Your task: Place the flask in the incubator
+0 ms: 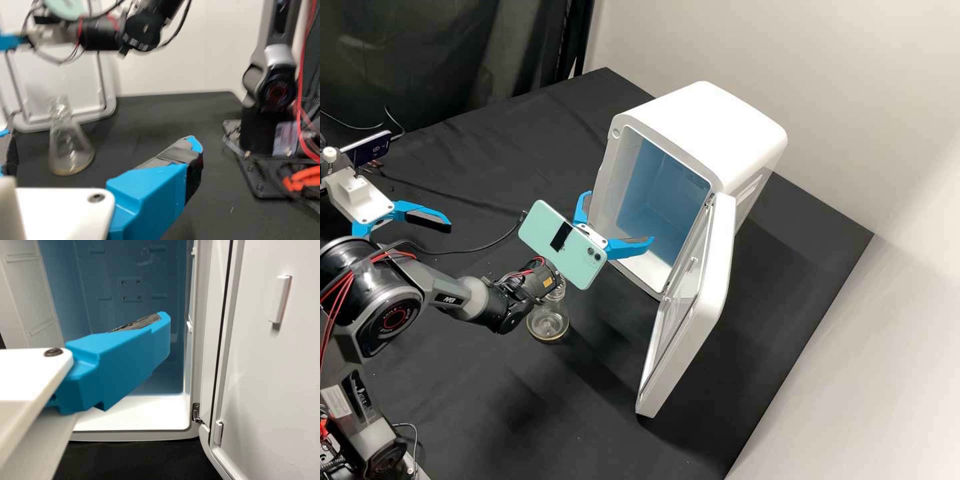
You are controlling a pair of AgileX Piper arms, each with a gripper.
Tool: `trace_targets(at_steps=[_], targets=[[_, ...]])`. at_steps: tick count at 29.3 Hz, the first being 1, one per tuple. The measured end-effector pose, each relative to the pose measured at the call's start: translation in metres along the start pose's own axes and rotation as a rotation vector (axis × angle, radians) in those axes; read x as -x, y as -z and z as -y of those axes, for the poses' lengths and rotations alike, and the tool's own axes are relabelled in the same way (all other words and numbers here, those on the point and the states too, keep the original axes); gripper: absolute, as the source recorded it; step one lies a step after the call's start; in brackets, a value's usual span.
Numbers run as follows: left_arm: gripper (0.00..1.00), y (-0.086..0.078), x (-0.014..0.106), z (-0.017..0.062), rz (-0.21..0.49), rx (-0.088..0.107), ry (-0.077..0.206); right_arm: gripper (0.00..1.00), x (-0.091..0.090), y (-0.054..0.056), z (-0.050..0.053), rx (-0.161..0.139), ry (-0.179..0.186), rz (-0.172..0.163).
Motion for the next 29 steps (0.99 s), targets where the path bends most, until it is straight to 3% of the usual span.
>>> trace_targets(at_steps=[3,6,7,11,13,15,19,25,29], targets=[[1.0,0.008,0.011,0.0073,-0.022,-0.003,0.039,1.0,0.0,0.0,0.0,0.0,0.0,0.0],[1.0,0.017,0.021,0.0092,-0.037,0.01,0.056,1.0,0.0,0.0,0.0,0.0,0.0,0.0],[1.0,0.018,0.023,0.0085,-0.032,0.002,0.056,1.0,0.0,0.0,0.0,0.0,0.0,0.0],[1.0,0.035,0.038,0.0014,-0.05,0.002,0.043,1.0,0.0,0.0,0.0,0.0,0.0,0.0],[1.0,0.044,0.048,-0.0021,-0.072,0.006,0.04,1.0,0.0,0.0,0.0,0.0,0.0,0.0],[1.0,0.052,0.057,-0.0042,-0.107,0.022,0.036,1.0,0.0,0.0,0.0,0.0,0.0,0.0],[1.0,0.057,0.069,-0.0072,-0.136,0.029,0.038,1.0,0.0,0.0,0.0,0.0,0.0,0.0],[1.0,0.058,0.075,-0.0091,-0.144,0.023,0.042,1.0,0.0,0.0,0.0,0.0,0.0,0.0],[1.0,0.058,0.078,-0.0124,-0.164,0.039,0.023,1.0,0.0,0.0,0.0,0.0,0.0,0.0]])
